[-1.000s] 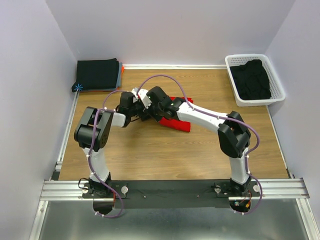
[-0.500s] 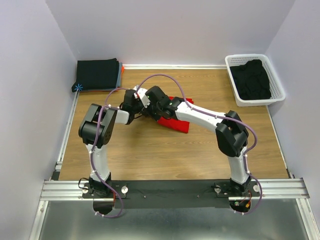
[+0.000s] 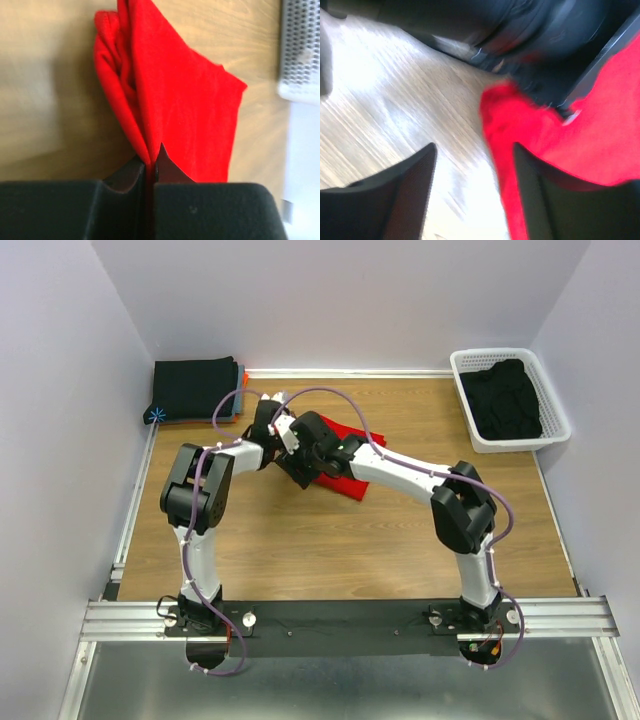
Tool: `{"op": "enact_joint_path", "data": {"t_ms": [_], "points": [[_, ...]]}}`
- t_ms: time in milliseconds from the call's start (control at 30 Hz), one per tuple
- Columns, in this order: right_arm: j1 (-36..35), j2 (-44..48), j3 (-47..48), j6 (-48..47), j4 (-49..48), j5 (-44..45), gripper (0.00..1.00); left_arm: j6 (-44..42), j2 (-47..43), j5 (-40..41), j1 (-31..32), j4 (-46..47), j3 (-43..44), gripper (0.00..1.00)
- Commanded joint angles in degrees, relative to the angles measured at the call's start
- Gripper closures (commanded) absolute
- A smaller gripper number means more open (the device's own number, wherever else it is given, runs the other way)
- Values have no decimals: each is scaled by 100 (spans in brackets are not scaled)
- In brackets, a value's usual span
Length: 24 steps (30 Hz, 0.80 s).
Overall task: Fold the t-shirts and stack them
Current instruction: Neatly place the folded tshirt to the corner
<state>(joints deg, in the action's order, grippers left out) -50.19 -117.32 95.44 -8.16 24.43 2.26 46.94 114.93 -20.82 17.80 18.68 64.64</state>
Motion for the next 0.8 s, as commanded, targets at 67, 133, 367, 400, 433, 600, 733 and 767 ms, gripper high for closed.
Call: {"op": "enact_joint_path", "data": {"t_ms": [67, 133, 367, 400, 433, 600, 733, 767], "points": [[343, 850, -341, 201, -96, 275, 4, -2161, -15, 1263, -58, -1471, 1339, 100], [554, 1052, -543, 192, -96, 336, 0, -2723, 116, 1535, -101, -1858, 1664, 100], [1178, 1913, -1220, 34, -87, 696, 0, -4384, 512, 2205, -242, -2596, 3340, 100], [1283, 2071, -1395, 25, -87, 749, 0, -4534, 704, 2240, -312, -2858, 3588, 100], [1319, 2151, -1466, 8, -87, 802, 0, -4840, 793, 2327, -347, -2974, 4017, 100], [1425, 2468, -1853, -27, -87, 899, 0, -5317, 1398, 2415, -751, -3641, 5206, 100], [1442, 2608, -2002, -62, -87, 934, 0, -5581, 1611, 2241, -1102, -3898, 5910, 100], [1442, 2609, -2020, -71, -87, 943, 0, -5660, 1620, 2214, -1156, -3898, 6041, 100]]}}
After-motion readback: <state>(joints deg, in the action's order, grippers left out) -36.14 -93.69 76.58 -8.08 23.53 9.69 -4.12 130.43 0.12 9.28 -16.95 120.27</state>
